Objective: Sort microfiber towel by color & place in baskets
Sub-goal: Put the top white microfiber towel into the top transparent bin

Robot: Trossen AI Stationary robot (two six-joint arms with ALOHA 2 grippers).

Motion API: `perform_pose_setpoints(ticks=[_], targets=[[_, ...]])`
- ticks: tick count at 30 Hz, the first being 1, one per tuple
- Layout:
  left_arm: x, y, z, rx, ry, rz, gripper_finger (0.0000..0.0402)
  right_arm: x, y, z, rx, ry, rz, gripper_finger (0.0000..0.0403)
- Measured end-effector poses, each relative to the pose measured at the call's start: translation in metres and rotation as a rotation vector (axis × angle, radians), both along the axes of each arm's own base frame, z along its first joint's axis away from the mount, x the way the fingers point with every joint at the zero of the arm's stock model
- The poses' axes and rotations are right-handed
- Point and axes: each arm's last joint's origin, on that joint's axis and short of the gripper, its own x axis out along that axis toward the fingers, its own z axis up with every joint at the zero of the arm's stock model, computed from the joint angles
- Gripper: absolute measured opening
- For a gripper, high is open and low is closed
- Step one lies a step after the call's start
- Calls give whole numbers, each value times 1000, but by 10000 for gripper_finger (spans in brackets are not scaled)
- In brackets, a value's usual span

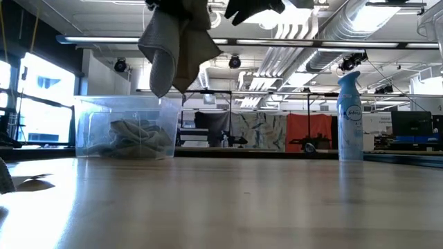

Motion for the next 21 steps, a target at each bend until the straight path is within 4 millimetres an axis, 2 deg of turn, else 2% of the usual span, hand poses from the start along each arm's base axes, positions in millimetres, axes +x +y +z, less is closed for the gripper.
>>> perform_pose_setpoints(ticks=[10,14,21], targets=[[-47,48,19,133,14,234,4,1,5,-33,88,41,-88,133],[-62,67,13,137,116,296,3,2,9,-45,107,40,-101,133],[-81,90,-8,-39,262,323,2,2,22,-59,121,54,-89,133]])
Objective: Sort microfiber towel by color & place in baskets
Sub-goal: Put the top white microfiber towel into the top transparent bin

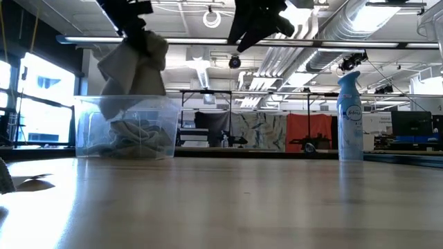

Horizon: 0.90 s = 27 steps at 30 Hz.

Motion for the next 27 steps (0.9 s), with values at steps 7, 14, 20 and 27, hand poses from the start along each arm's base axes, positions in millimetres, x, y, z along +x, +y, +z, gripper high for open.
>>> perform_pose_setpoints(ticks=[7,14,20,27], targets=[[-3,20,-26,-166,110,29,1,5,10,-18,7,-62,23,133],[4,43,-57,-220,253,-13,6,7,11,-21,14,-90,30,133],[12,56,-81,-353,273,73,8,8,11,-21,30,-101,13,133],[24,71,-114,-540,253,210,24,8,13,-21,33,-102,14,133]])
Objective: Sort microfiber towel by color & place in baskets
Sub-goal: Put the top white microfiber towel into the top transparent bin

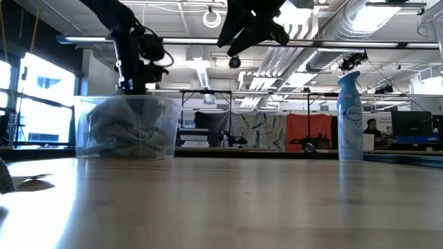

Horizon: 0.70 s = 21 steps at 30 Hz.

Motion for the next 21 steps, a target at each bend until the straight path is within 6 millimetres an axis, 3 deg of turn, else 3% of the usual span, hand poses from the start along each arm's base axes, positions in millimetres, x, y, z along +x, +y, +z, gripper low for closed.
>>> perform_pose_setpoints(ticks=[5,8,15,21], targets=[[5,4,-21,-119,30,73,74,0,0,0,9,-3,-8,133],[6,5,-21,-145,35,94,109,0,0,0,7,-2,-6,133],[4,2,24,-69,-62,139,166,0,0,-1,-8,11,9,133],[-4,-6,55,-17,-179,247,179,-2,0,-2,-12,32,11,133]])
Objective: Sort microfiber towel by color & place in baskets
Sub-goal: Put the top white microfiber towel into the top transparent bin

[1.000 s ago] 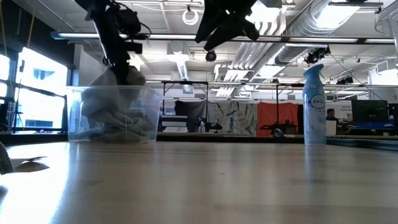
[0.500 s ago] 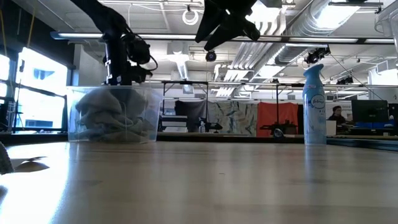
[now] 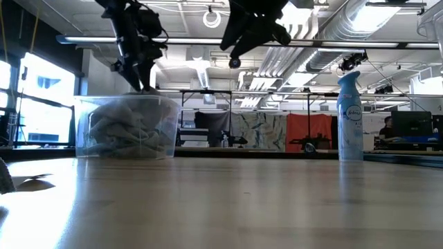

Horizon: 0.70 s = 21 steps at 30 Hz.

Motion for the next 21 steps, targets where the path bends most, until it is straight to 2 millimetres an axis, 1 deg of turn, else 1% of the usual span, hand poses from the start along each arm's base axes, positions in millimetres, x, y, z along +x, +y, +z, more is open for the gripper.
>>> perform_pose_setpoints(ticks=[2,5,9,12,18,21], targets=[[-3,-4,3,-22,-21,66,180,0,0,0,-1,5,0,133],[-9,-10,2,-90,1,144,180,0,0,0,-1,5,0,133],[-10,-8,-8,-127,25,239,180,0,0,0,-1,5,0,133],[-10,1,-26,-185,44,299,174,0,0,0,0,5,0,133],[-14,18,-78,-328,110,377,158,0,0,0,2,4,-1,133],[-17,23,-99,-370,140,424,155,0,0,0,1,5,1,133]])
